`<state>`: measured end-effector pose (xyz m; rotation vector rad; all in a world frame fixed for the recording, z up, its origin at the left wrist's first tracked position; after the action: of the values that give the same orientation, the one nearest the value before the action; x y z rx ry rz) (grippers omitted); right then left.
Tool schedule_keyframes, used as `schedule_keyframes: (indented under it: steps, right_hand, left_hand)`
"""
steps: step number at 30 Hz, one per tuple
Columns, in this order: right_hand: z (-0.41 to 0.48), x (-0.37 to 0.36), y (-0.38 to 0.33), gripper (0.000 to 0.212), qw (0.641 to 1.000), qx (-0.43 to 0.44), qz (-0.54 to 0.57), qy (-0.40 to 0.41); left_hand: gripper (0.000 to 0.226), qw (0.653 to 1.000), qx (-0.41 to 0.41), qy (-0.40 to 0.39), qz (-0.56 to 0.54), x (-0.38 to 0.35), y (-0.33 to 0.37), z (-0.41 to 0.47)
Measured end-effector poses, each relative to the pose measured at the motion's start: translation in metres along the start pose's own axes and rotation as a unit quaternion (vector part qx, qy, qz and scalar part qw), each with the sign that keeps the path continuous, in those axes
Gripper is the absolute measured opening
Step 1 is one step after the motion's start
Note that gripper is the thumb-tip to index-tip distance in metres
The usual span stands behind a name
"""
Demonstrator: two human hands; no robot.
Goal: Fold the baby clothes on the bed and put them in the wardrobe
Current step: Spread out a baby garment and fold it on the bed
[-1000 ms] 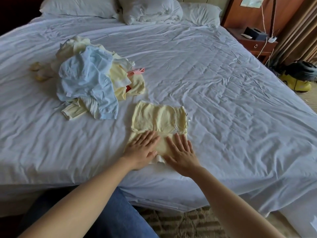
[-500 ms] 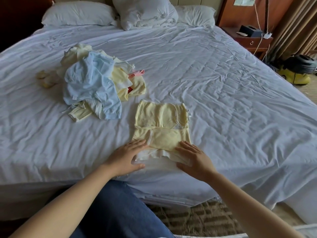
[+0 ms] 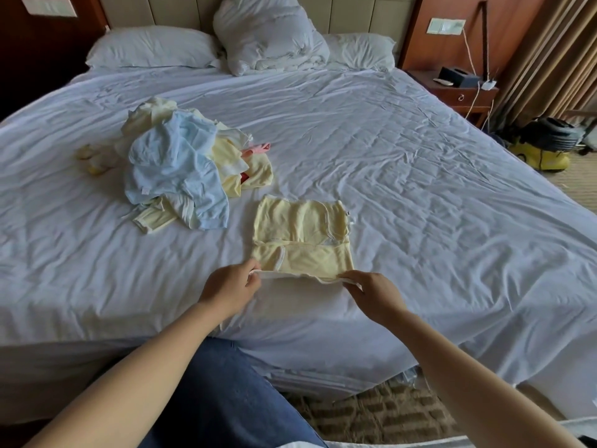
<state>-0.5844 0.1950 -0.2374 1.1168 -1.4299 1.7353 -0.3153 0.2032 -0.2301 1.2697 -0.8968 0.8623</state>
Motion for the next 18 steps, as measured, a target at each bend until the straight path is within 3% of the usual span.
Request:
schedule_keyframes:
  steps: [3, 6, 12, 18]
  right_hand:
    - [0.004, 0.006, 0.004, 0.015, 0.999, -0.019, 0.033, -0.007]
    - [0.004, 0.012, 0.004, 0.025, 0.991, -0.04, 0.126, 0.007]
    - [0.033, 0.039, 0.007, 0.032, 0.934, -0.124, 0.305, 0.14]
    - [0.086, 0.048, 0.012, 0.021, 0.903, -0.201, 0.299, 0.234]
  left_hand:
    - [0.008, 0.999, 0.022, -0.005, -0.027, 0.007, -0.002, 0.003]
    - [0.016, 0.996, 0.05, 0.004, -0.075, 0.012, -0.007, 0.001]
    - [0.018, 0.952, 0.139, 0.147, -0.23, 0.045, -0.013, 0.02]
    - [0.021, 0.94, 0.165, 0.209, -0.215, 0.051, -0.016, 0.083]
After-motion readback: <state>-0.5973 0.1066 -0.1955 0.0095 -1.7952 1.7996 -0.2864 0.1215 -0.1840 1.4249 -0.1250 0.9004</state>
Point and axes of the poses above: each hand's wrist, its own z-axis towards the middle knuckle, its own x-axis out of the back of the hand, y = z × x, the point moved 10 cm from there along z, towards the middle knuckle, and after that the axes turned 2 degrees about y, right-handed, at the moved point
